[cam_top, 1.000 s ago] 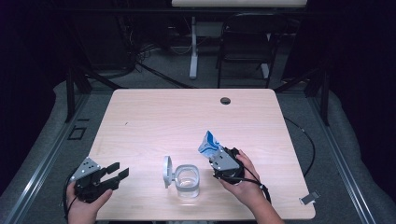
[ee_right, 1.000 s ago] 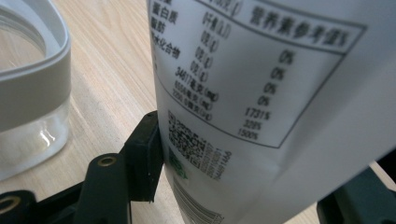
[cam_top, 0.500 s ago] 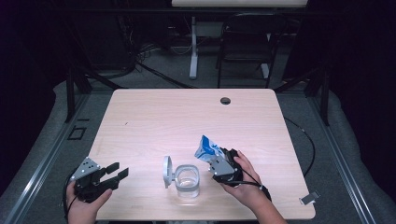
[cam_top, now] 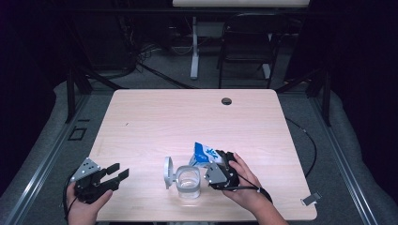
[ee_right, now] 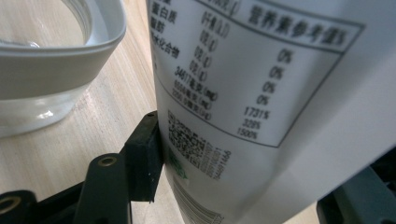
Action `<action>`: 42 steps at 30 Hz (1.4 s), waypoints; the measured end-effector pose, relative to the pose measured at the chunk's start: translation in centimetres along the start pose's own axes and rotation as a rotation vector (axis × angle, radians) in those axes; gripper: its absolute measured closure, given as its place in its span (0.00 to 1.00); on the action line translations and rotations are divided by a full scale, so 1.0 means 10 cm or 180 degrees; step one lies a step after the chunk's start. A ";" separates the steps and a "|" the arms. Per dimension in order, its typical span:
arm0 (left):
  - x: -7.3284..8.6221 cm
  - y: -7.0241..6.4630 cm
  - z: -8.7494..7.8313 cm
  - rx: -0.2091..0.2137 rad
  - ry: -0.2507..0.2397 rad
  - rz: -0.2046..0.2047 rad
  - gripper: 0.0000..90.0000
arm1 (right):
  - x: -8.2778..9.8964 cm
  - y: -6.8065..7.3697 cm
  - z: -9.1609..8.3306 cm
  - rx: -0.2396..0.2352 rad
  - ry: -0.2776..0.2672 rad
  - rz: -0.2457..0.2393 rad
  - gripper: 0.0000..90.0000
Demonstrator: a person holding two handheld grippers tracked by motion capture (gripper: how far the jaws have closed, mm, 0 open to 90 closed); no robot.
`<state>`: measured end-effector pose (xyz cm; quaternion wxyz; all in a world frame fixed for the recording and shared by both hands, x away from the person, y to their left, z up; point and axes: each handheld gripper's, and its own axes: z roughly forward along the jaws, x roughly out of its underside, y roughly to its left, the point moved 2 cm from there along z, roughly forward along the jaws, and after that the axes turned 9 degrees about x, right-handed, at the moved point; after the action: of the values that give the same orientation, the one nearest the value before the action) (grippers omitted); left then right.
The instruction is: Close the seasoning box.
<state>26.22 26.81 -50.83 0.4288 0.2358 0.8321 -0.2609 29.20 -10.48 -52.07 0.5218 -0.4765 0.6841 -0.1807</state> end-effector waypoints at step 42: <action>0.01 0.01 0.00 -0.0019 0.0023 0.0006 0.58 | -0.01 0.10 -0.05 0.0207 -0.0005 -0.0850 0.45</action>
<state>26.24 26.92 -50.91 0.4268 0.2362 0.8342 -0.2572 28.30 -10.04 -52.53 0.5089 -0.5462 0.6080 -0.2703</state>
